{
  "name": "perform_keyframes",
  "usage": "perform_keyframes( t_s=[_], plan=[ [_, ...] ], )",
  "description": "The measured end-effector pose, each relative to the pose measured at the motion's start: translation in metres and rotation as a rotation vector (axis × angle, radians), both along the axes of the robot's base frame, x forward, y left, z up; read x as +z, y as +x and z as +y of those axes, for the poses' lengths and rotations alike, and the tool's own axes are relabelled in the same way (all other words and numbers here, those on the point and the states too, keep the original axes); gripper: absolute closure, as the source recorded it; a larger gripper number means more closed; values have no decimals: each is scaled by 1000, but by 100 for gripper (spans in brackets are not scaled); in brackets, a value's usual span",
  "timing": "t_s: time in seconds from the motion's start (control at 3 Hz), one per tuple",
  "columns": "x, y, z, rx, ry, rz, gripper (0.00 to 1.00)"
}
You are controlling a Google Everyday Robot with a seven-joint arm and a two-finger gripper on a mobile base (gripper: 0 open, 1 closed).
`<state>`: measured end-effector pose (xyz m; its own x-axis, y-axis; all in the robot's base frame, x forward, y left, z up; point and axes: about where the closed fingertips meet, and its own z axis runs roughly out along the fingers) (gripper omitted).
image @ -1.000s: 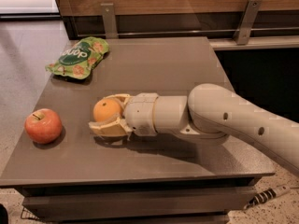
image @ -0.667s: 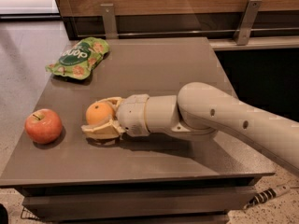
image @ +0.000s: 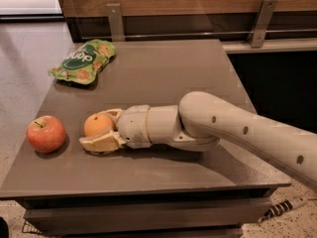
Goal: Move orange near apple
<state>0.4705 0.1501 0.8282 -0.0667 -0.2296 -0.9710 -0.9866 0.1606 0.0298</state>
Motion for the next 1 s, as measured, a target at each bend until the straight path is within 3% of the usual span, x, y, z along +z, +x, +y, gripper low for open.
perform_keyframes(
  t_s=[0.33, 1.0],
  plan=[
    [-1, -1, 4, 8, 7, 11, 97],
    [0, -3, 7, 15, 6, 8, 51]
  ],
)
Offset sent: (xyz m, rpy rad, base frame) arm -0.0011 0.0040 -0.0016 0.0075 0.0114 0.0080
